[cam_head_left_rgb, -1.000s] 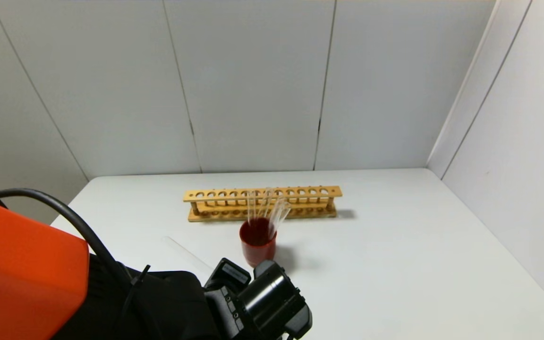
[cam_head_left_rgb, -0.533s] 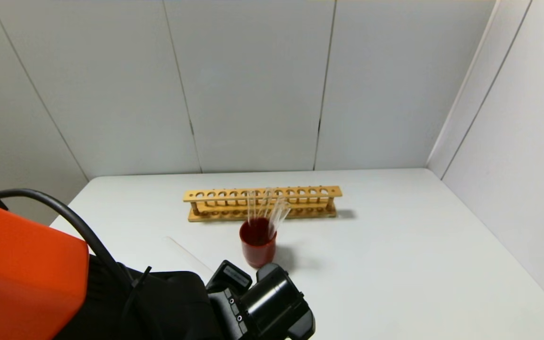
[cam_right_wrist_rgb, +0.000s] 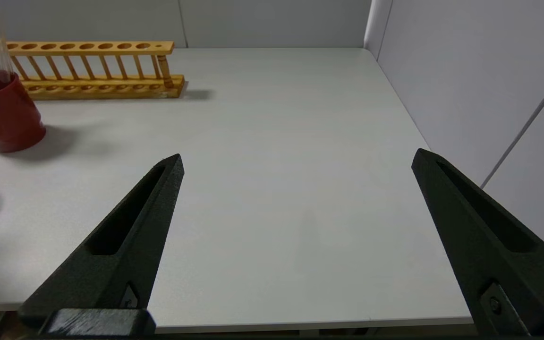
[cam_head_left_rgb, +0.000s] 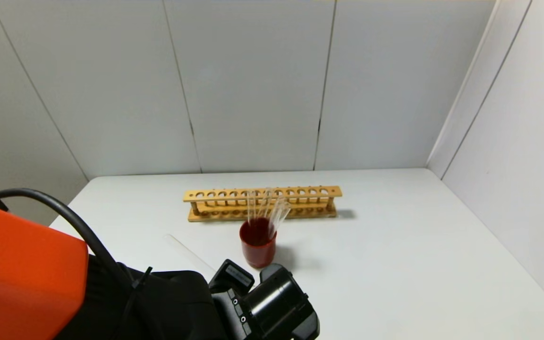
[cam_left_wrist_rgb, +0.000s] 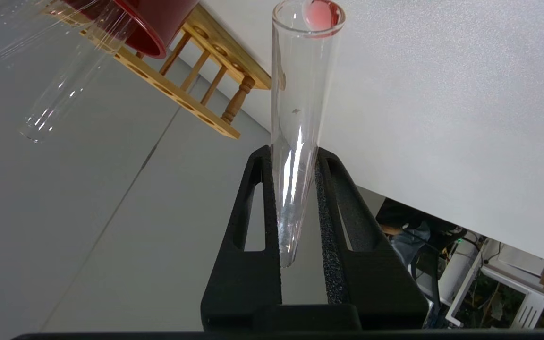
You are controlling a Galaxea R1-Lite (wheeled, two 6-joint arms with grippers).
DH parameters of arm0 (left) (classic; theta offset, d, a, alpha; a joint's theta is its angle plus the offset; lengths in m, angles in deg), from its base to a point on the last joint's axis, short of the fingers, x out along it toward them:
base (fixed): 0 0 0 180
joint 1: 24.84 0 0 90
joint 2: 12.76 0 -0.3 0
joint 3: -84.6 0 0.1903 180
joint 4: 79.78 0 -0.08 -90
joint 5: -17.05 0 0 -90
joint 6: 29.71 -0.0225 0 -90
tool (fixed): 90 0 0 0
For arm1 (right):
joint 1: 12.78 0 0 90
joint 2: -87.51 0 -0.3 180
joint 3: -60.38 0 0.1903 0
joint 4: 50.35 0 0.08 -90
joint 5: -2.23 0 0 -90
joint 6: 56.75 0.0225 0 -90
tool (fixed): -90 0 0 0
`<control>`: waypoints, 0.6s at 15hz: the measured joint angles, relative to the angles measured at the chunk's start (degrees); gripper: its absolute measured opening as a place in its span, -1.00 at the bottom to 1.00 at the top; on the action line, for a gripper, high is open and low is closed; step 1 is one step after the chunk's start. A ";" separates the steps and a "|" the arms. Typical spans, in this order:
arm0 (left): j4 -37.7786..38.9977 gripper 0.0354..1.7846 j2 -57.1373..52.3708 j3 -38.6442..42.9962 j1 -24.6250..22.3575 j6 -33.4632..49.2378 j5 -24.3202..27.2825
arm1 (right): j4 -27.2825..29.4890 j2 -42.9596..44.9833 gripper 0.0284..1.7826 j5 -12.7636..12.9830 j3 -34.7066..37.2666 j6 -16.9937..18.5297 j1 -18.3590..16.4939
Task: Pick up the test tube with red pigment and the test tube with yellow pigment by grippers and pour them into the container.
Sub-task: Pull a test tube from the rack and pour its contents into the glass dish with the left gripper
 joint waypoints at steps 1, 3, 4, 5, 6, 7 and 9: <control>-0.06 -0.70 -0.11 -0.06 0.00 0.00 -0.11 | 0.00 0.00 0.91 0.00 0.00 0.00 0.00; -1.05 -0.70 -0.17 -0.26 0.00 -0.04 -0.35 | 0.00 0.00 0.91 0.00 0.00 0.00 0.00; -2.13 -0.70 -0.17 -0.80 0.00 -0.01 -0.38 | 0.00 0.00 0.91 0.00 0.00 0.00 0.00; -3.29 -0.70 -0.15 -1.49 0.02 0.00 -0.57 | 0.00 0.00 0.91 -0.02 0.00 0.00 0.00; -3.97 -0.70 -0.11 -2.05 0.02 0.00 -0.74 | 0.00 0.00 0.91 0.00 0.00 0.00 0.00; -4.52 -0.70 0.00 -2.49 0.02 0.02 -0.79 | 0.00 0.00 0.91 -0.02 0.00 0.00 -0.02; -5.24 -0.70 0.29 -3.25 0.02 0.00 -0.88 | 0.00 0.00 0.91 -0.02 0.00 0.00 0.00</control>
